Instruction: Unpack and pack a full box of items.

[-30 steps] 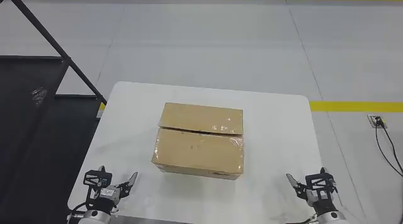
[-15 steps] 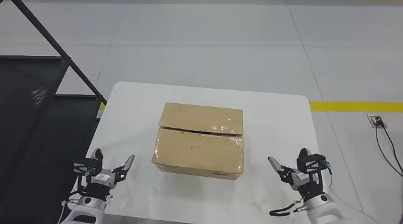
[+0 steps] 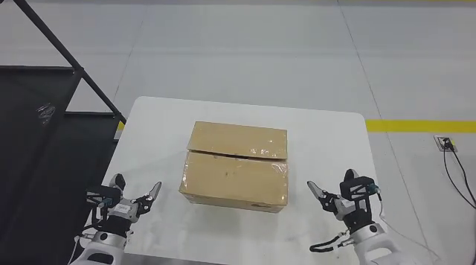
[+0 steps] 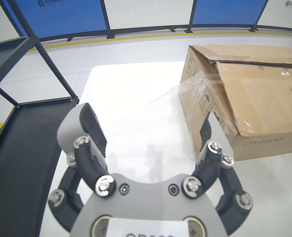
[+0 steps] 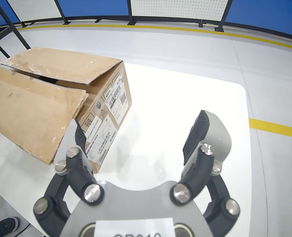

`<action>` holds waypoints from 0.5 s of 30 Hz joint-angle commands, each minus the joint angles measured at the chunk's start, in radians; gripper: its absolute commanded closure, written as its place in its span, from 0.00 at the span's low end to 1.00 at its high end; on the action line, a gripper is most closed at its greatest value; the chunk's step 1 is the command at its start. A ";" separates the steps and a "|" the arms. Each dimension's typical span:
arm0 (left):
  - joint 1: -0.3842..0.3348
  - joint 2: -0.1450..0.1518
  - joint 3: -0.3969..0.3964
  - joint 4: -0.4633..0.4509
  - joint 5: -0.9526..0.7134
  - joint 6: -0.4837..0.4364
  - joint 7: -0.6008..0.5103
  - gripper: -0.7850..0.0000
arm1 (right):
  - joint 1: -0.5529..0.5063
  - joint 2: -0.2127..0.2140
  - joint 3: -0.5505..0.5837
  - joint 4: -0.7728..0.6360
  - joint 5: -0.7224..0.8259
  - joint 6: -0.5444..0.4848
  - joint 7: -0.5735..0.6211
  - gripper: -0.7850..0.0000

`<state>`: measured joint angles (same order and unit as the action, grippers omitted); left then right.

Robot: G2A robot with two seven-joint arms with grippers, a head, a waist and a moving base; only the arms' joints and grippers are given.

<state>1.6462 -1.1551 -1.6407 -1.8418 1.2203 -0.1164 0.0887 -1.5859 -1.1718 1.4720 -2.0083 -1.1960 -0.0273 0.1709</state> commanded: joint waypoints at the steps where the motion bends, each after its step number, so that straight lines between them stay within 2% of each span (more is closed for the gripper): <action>1: -0.003 0.000 0.003 -0.002 -0.009 -0.010 0.000 0.00 | 0.007 -0.003 -0.008 0.003 0.071 -0.024 0.001 0.00; 6: -0.038 -0.003 0.003 0.002 -0.052 -0.021 -0.016 0.00 | 0.081 -0.012 -0.026 0.033 0.256 -0.064 0.044 0.00; 15: -0.097 -0.007 -0.021 0.032 -0.273 -0.106 -0.053 0.00 | 0.225 -0.022 -0.056 0.156 0.653 -0.178 0.212 0.00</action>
<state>1.5510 -1.1627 -1.6548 -1.8121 0.9572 -0.2186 0.0340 -1.3789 -1.1931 1.4178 -1.8724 -0.6058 -0.1939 0.3542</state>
